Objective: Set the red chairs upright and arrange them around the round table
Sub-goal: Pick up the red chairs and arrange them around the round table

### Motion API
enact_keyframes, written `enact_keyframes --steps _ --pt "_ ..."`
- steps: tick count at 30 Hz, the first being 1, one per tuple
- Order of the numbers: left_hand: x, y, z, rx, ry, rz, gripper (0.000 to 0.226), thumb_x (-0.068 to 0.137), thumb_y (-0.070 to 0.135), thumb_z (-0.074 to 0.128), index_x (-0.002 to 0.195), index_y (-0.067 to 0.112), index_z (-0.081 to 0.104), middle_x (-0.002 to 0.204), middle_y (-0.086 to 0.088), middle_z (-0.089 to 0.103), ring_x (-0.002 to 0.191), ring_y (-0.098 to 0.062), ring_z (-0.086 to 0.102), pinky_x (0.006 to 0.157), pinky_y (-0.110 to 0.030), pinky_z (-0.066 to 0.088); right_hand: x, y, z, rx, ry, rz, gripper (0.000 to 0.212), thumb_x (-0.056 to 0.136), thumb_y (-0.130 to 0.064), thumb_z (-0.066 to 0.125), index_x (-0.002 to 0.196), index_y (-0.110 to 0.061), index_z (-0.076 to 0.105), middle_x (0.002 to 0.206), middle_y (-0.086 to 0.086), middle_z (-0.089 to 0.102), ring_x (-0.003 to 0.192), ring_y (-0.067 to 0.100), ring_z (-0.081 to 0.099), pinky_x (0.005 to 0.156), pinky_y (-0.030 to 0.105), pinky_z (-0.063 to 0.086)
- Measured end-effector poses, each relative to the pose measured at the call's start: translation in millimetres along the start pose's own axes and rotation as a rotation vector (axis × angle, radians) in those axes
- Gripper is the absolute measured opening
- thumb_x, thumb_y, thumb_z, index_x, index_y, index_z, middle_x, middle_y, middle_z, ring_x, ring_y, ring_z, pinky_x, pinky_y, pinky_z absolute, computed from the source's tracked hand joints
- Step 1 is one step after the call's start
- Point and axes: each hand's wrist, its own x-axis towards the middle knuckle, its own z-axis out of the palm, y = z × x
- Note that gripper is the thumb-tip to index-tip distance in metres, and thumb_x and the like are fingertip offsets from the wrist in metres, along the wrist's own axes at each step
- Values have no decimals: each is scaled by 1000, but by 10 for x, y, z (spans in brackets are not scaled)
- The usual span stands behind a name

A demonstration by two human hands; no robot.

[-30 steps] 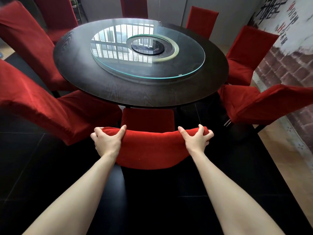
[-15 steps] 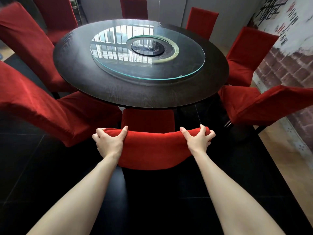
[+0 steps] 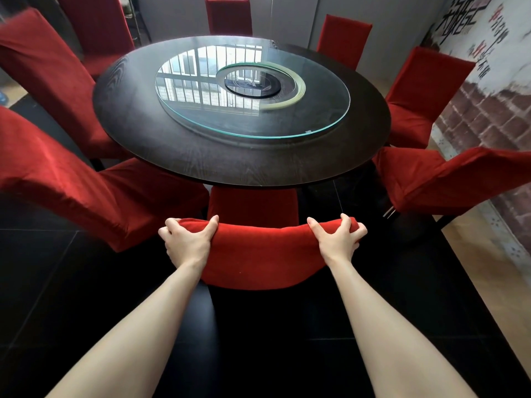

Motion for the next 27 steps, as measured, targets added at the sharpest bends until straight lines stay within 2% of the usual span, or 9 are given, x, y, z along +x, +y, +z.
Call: enact_keyframes --steps 5,9,17,21,27 --pt "38 9 -7 9 -9 5 80 67 59 79 117 8 44 126 -16 44 106 -41 57 97 -45 42 -13 -20 15 -1 2 -6 90 77 -59 73 146 -17 33 149 8 8 127 38 31 87 40 42" --pt "32 13 -8 13 -9 7 80 67 59 79 116 7 44 125 -16 44 106 -41 57 97 -46 42 -3 -15 19 -6 3 -1 90 77 -59 73 146 -17 34 149 8 9 128 38 31 90 43 44" --pt "19 25 -53 68 -47 4 83 69 64 76 122 9 42 128 -16 43 110 -43 55 92 -48 45 -13 -14 -1 -43 -16 6 91 75 -63 71 146 -21 33 151 8 8 127 39 32 83 39 39" --pt "16 7 -94 116 -69 8 85 70 66 73 124 8 41 131 -17 41 118 -42 49 92 -50 44 -40 -12 -22 -85 -45 25 94 74 -68 68 148 -25 29 153 6 5 130 41 28 91 47 43" --pt "85 -46 -181 138 -101 23 88 72 63 73 128 3 42 135 -21 40 128 -43 37 104 -50 36 -122 -39 -33 -82 -87 81 99 72 -71 68 151 -30 25 156 3 -2 139 42 18 100 54 39"
